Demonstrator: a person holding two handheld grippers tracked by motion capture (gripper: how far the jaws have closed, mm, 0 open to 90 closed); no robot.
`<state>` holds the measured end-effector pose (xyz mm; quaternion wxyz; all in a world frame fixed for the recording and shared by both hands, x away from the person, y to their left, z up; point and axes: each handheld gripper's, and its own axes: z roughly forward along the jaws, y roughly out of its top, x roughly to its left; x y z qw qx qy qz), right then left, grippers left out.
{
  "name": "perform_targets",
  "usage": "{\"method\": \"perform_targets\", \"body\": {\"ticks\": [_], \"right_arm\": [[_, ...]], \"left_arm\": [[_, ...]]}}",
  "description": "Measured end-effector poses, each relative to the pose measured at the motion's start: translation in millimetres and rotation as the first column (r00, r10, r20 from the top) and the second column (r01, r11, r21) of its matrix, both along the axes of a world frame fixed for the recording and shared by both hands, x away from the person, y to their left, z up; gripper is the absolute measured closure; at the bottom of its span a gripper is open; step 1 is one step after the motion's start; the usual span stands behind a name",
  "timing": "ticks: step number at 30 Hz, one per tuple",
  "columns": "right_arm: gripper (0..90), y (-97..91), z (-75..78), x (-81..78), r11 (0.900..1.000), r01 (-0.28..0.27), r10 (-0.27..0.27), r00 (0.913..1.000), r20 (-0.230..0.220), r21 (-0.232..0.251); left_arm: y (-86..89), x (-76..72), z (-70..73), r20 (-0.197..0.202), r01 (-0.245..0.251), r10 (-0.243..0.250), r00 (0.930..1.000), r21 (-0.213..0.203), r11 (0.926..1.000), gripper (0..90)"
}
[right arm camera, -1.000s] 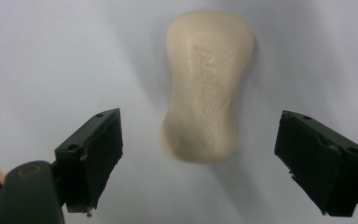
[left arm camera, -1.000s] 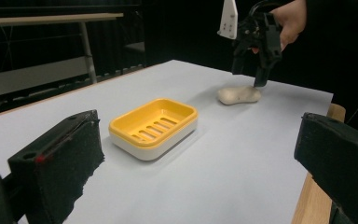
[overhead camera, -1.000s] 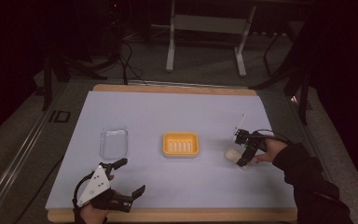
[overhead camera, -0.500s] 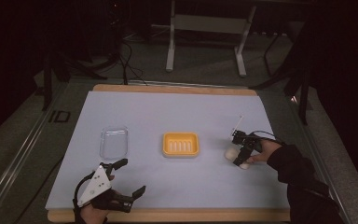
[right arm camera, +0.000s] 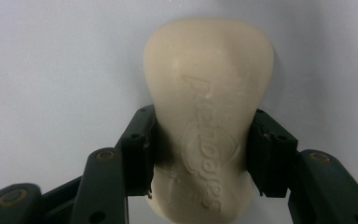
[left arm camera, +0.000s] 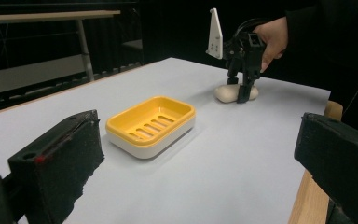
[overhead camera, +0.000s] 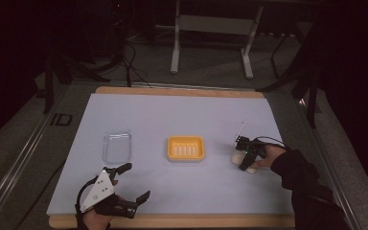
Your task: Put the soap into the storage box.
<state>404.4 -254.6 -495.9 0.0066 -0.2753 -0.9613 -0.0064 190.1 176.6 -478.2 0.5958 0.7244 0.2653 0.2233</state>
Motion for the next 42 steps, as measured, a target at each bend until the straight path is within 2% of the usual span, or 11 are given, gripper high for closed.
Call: {"method": "perform_targets", "body": {"ticks": [4, 9, 13, 14, 17, 19, 22, 29, 34, 40, 42], "right_arm": [[49.0, -0.6, 0.3, -0.2, 1.0, 0.0, 0.0, 1.0, -0.001, 0.005], [49.5, -2.6, 1.6, 0.4, 0.999, -0.043, 0.043, 0.9991, 0.004, 0.01], [49.6, -4.5, 6.9, -1.1, 0.9939, -0.106, 0.105, 0.994, 0.03, 0.032], [49.6, -4.5, 8.2, -1.4, 0.9919, -0.121, 0.121, 0.9925, 0.019, 0.037], [49.7, -2.6, 10.7, -3.4, 0.9849, -0.172, 0.172, 0.9848, 0.026, 0.018], [49.7, -2.1, 12.1, -3.3, 0.9839, -0.174, 0.174, 0.9846, 0.021, 0.039], [49.7, -1.2, 13.6, -3.1, 0.9817, -0.186, 0.185, 0.9823, 0.024, 0.039], [49.7, 0.5, 20.7, -4.2, 0.9695, -0.23, 0.227, 0.9731, 0.037, 0.085], [49.7, 2.3, 27.2, -4.9, 0.962, -0.255, 0.252, 0.9666, 0.048, 0.097], [49.7, 4.0, 33.7, -4.3, 0.9576, -0.266, 0.261, 0.9635, 0.062, 0.11], [49.7, 5.1, 36.2, -5.2, 0.9517, -0.286, 0.28, 0.9577, 0.067, 0.112]], "left_arm": [[0.0, -0.1, 0.0, 0.0, 0.0, 0.0, 1.0, 0.0, 1.0, 1.1], [0.2, 0.0, 0.1, -0.002, 0.001, -0.001, 1.0, -0.002, 1.0, 1.2], [0.2, 0.1, 0.0, -0.001, 0.001, -0.001, 1.0, -0.002, 1.0, 1.1], [0.1, 0.2, 0.0, -0.002, 0.001, -0.001, 1.0, -0.002, 1.0, 1.1], [-0.1, 0.1, -0.1, -0.002, 0.002, -0.002, 1.0, -0.002, 1.0, 1.1], [0.0, 0.1, 0.0, -0.001, 0.002, -0.002, 1.0, -0.001, 1.0, 1.1], [0.0, 0.1, 0.0, -0.001, 0.001, -0.001, 1.0, -0.001, 1.0, 1.1], [-0.1, 0.2, -0.1, -0.001, 0.003, -0.003, 1.0, -0.001, 1.0, 1.1], [-0.7, -0.1, -0.3, -0.004, 0.005, -0.005, 1.0, 0.005, 1.0, 1.1], [-0.8, 0.6, -0.6, -0.006, 0.004, -0.004, 1.0, 0.009, 0.9999, 1.1], [-0.9, 0.5, -0.6, -0.006, 0.004, -0.004, 1.0, 0.01, 0.9999, 1.1]]}}
